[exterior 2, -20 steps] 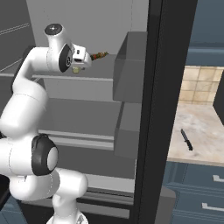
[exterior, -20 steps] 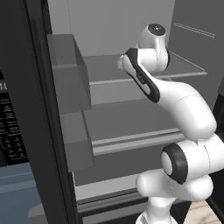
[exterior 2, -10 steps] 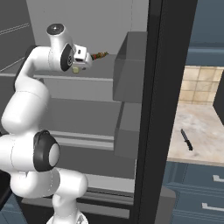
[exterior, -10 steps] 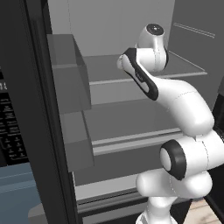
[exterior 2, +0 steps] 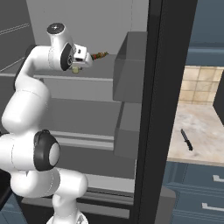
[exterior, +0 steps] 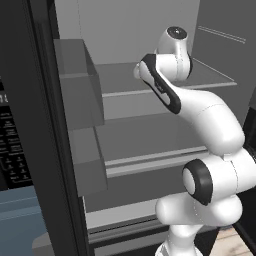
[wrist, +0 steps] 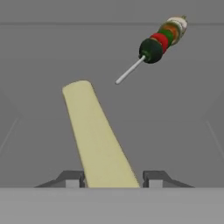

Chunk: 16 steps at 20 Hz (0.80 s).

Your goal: Retrieve the butter from the fridge and place it on a plate on the dining table. Then retrieve the butter knife by the fridge and place it near the plate.

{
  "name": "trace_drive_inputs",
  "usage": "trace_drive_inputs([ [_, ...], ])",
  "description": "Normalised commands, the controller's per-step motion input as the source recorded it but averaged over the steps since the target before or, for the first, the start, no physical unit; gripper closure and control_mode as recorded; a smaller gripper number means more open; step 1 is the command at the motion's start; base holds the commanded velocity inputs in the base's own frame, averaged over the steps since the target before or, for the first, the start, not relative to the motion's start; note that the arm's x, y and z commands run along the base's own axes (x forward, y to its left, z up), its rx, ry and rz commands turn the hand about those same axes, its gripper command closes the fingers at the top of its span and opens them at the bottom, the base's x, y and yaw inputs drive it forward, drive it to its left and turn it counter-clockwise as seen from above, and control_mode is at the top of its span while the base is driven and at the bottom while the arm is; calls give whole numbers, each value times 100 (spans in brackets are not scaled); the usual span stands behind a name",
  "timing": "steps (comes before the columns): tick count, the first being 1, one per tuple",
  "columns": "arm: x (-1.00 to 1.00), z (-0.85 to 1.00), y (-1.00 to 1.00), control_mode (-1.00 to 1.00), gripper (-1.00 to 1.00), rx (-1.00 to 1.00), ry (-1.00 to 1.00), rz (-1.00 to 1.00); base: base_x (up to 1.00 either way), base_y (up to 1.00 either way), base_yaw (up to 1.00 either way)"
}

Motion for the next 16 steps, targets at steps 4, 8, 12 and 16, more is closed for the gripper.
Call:
trace_drive_inputs([
  [4, 1, 0, 1, -100, 100, 0, 0, 0, 0, 0, 0],
  [8, 0, 0, 0, -100, 100, -1, 0, -3, 0, 0, 0],
  [12, -66, 6, 0, -100, 100, 0, 0, -5, 0, 0, 0],
  [16, -100, 22, 0, -100, 100, 0, -1, -3, 0, 0, 0],
])
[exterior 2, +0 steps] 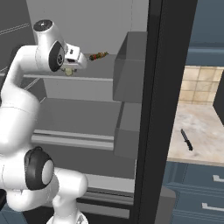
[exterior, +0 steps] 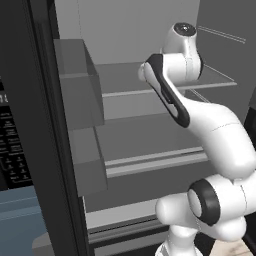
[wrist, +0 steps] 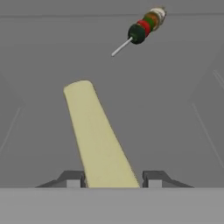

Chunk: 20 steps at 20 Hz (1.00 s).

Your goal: Retrieve the butter from the fridge and place it on a plate on the dining table. Then retrieve the butter knife by the fridge and place it near the plate.

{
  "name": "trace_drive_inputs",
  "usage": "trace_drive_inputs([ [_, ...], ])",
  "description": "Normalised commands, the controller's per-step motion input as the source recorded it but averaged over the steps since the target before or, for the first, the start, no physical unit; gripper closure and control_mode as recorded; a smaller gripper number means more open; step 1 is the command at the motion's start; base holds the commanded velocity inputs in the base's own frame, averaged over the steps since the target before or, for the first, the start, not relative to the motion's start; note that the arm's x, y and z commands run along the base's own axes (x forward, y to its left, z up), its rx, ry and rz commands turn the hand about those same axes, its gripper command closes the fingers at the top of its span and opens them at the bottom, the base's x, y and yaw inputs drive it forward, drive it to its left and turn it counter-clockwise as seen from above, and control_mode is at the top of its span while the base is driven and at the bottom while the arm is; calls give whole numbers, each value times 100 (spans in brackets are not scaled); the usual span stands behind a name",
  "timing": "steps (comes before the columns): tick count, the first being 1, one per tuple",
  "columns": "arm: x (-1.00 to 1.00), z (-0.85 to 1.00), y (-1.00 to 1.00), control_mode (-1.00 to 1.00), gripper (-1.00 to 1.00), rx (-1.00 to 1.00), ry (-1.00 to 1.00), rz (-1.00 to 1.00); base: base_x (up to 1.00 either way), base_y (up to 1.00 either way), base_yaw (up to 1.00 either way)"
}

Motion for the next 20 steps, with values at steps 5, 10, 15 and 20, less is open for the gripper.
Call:
trace_drive_inputs([
  [5, -100, 27, 0, -100, 100, 0, -1, -6, 0, 0, 0],
  [10, -99, 23, 0, -100, 100, 0, 0, -9, 0, 0, 0],
  [15, -93, -1, -3, -100, 100, 0, 0, -6, 0, 0, 0],
  [20, -100, -13, -16, -100, 100, 0, 0, 0, 0, 0, 0],
])
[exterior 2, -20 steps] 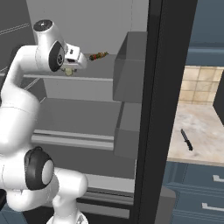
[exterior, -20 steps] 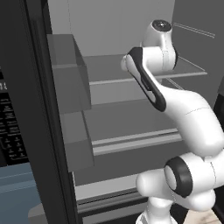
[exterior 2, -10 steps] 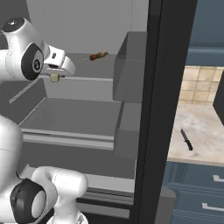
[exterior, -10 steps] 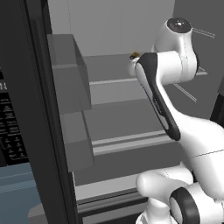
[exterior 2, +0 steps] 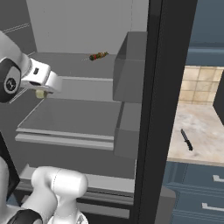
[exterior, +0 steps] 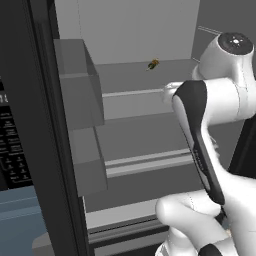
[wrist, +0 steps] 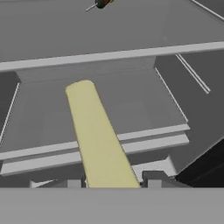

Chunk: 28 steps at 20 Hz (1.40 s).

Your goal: Retrieve the butter from the fridge and place it on a plate on the dining table. Then retrieve the butter knife by the fridge and place it near the plate.

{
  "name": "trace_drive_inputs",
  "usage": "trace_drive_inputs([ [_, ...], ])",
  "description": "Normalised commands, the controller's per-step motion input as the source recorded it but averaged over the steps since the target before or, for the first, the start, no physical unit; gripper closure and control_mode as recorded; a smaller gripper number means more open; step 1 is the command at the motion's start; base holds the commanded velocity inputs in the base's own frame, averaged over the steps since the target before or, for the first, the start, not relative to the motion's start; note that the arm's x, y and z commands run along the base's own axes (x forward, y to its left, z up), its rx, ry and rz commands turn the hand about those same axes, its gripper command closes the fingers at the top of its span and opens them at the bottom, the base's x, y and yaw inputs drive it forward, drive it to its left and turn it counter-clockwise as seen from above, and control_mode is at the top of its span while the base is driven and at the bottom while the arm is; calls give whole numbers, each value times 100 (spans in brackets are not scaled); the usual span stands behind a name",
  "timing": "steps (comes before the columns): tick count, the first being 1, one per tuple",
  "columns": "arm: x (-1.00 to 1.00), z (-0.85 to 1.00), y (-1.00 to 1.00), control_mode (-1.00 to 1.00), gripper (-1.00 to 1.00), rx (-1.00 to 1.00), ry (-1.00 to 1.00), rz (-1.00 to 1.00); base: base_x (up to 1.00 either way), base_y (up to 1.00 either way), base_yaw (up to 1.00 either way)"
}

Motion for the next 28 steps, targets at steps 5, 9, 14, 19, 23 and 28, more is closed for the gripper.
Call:
trace_drive_inputs([
  [5, -88, -35, -18, -100, 100, 0, 0, 0, 0, 0, 0],
  [9, -40, -69, -30, -100, 100, 0, 0, 0, 0, 0, 0],
  [14, -11, -54, -17, -100, 100, 0, 2, 0, 0, 0, 0],
  [19, 2, -37, -2, -100, 100, -2, 10, 0, 0, 0, 0],
  [23, 13, -35, 0, -100, 100, -4, 5, 0, 0, 0, 0],
  [28, 12, -12, 0, -100, 100, -2, 4, -1, 0, 0, 0],
])
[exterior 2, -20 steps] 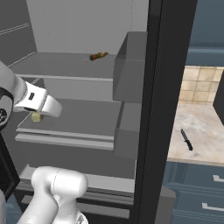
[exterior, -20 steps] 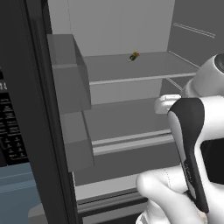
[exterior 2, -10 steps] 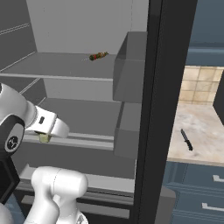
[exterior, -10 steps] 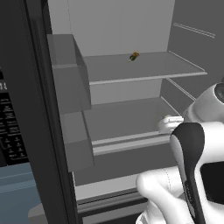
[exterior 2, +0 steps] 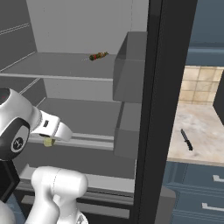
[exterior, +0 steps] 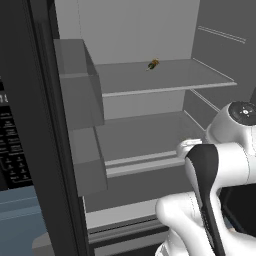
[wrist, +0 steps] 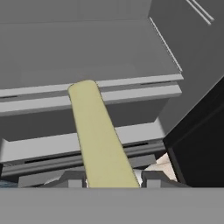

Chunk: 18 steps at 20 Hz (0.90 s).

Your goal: Retrieve the butter from the fridge and place it on a plate on the dining table. Then retrieve the butter knife by the fridge and place it near the plate.

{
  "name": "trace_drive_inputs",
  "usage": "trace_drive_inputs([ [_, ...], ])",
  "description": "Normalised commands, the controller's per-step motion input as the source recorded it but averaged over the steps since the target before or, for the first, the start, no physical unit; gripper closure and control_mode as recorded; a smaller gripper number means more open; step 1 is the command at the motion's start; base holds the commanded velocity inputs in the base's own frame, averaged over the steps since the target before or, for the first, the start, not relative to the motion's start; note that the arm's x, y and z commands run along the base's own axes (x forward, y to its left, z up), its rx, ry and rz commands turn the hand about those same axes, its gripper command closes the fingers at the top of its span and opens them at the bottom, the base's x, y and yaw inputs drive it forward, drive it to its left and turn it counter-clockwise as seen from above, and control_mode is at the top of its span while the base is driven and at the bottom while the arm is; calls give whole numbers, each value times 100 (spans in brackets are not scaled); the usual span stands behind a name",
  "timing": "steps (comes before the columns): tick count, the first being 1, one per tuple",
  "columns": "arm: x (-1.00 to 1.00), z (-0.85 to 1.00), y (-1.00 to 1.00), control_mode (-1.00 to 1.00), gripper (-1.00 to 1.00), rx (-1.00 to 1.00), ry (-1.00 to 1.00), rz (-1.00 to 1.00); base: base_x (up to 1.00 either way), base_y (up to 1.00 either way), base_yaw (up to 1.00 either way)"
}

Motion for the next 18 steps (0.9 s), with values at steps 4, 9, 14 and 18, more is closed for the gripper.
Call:
trace_drive_inputs([
  [4, 0, 0, 0, -100, 100, 0, 0, 0, 0, 0, 0],
  [9, -5, -2, 0, -100, 100, 0, 6, 0, 0, 0, 0],
  [14, -6, -1, 0, 100, 100, 0, 1, 0, -52, 17, 0],
  [18, 0, 0, 0, 100, 100, 0, 0, 0, -91, 15, -5],
])
